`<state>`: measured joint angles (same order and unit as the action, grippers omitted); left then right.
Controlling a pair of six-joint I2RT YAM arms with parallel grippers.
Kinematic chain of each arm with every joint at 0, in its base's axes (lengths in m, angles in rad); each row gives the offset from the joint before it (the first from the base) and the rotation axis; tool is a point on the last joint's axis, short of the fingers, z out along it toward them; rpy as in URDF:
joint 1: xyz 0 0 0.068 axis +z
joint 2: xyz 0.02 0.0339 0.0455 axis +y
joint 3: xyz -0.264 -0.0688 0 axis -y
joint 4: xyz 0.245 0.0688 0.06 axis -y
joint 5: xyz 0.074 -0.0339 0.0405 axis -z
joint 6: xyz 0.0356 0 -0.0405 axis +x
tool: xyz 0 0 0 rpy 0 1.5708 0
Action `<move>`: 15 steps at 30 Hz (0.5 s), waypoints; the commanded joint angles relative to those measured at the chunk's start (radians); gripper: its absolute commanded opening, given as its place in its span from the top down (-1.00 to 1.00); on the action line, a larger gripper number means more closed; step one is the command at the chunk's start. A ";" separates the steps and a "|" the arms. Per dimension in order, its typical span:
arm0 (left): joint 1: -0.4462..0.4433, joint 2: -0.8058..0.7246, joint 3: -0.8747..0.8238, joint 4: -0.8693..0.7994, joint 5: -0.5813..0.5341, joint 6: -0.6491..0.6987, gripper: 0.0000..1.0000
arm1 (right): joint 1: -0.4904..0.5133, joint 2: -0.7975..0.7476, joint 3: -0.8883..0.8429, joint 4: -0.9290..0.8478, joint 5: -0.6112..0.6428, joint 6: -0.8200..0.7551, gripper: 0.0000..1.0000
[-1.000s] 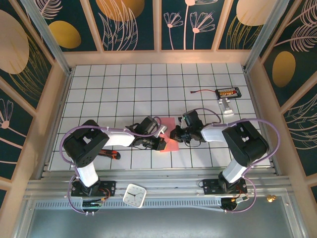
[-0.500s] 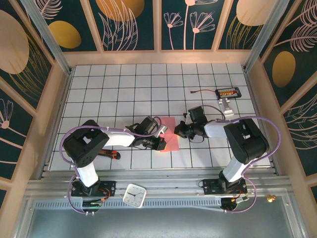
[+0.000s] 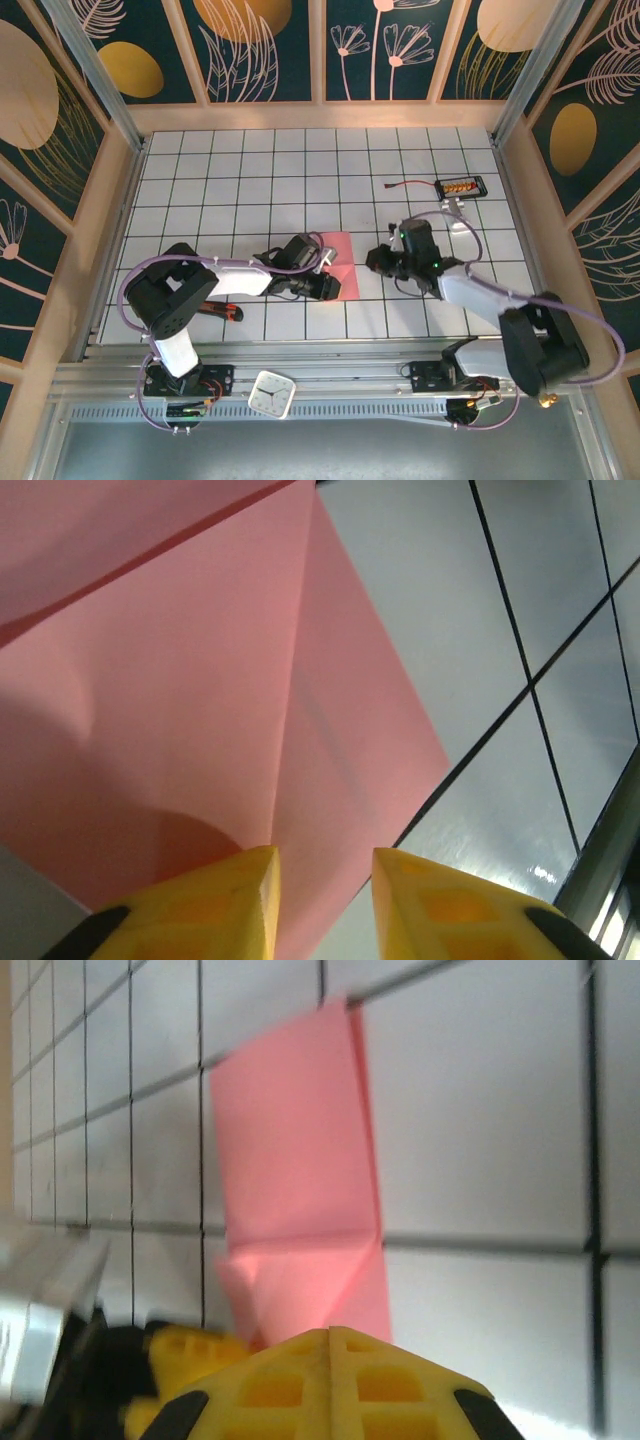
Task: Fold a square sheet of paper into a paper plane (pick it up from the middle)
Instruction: Fold the triangle a second time at the center of the table.
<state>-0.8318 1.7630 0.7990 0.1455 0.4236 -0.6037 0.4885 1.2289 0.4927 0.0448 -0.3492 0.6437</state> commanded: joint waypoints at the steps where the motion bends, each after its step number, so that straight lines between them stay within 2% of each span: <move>1: 0.011 -0.072 0.002 0.101 -0.030 -0.086 0.28 | 0.097 -0.089 -0.072 -0.071 0.127 0.113 0.72; 4: 0.035 -0.114 -0.042 0.160 -0.063 -0.125 0.26 | 0.159 -0.124 -0.116 -0.030 0.165 0.201 0.56; 6: 0.057 -0.112 -0.055 0.172 -0.072 -0.145 0.32 | 0.192 -0.106 -0.120 -0.011 0.187 0.230 0.50; 12: 0.077 -0.008 0.003 0.095 -0.098 -0.110 0.83 | 0.242 0.011 -0.080 0.020 0.240 0.272 0.38; 15: 0.079 0.032 0.018 0.088 -0.098 -0.094 0.93 | 0.245 0.048 -0.079 0.041 0.251 0.293 0.34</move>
<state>-0.7536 1.7565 0.7895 0.2642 0.3386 -0.7116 0.7265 1.2545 0.3862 0.0429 -0.1528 0.8921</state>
